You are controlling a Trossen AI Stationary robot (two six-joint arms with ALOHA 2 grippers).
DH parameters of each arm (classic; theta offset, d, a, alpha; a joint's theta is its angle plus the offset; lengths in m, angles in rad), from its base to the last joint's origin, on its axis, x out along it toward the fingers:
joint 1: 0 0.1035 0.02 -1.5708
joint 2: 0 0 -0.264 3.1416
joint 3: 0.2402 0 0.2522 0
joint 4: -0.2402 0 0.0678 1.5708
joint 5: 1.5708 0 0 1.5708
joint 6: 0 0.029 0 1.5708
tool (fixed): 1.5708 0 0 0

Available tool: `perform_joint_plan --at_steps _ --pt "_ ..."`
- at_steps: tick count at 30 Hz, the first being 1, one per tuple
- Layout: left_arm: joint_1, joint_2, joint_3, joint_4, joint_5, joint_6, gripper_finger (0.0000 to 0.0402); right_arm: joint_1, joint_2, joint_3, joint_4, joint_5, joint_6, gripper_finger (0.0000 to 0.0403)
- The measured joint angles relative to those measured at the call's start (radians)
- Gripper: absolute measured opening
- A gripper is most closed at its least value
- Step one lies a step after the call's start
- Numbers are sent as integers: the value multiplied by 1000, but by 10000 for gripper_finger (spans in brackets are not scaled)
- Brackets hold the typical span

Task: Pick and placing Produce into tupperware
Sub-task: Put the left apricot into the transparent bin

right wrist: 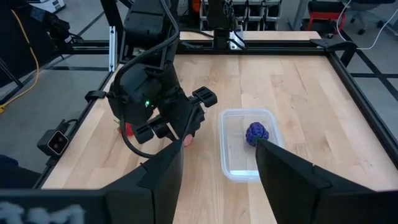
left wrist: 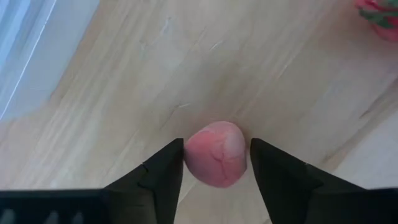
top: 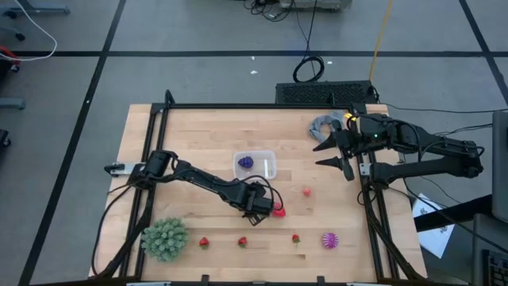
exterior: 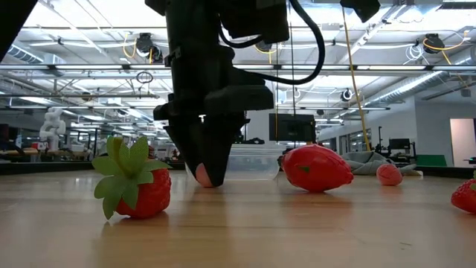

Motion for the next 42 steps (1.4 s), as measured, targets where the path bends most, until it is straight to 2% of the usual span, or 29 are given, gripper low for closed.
perform_joint_plan --at_steps 6,15,19,24,28,33,37,42 --pt "0 0 0 1 -1 0 164 0 0 0 0 0 0 192" --pt "0 0 0 0 2 -5 161 0 0 0 0 0 0 192" --pt "0 -21 0 -23 60 1 161 0 0 0 0 0 0 192" --pt "1 -106 0 -91 75 -8 161 0 0 0 0 0 0 192" --pt "7 -210 0 -137 -1 1 161 0 0 0 7 0 -1 192" --pt "67 -316 1 -138 -83 87 161 -1 0 0 23 0 -3 192" --pt "143 -344 1 -126 -73 181 161 -1 0 0 30 1 -3 192" --pt "229 -308 1 -125 -20 255 161 -1 0 0 29 1 -20 192"
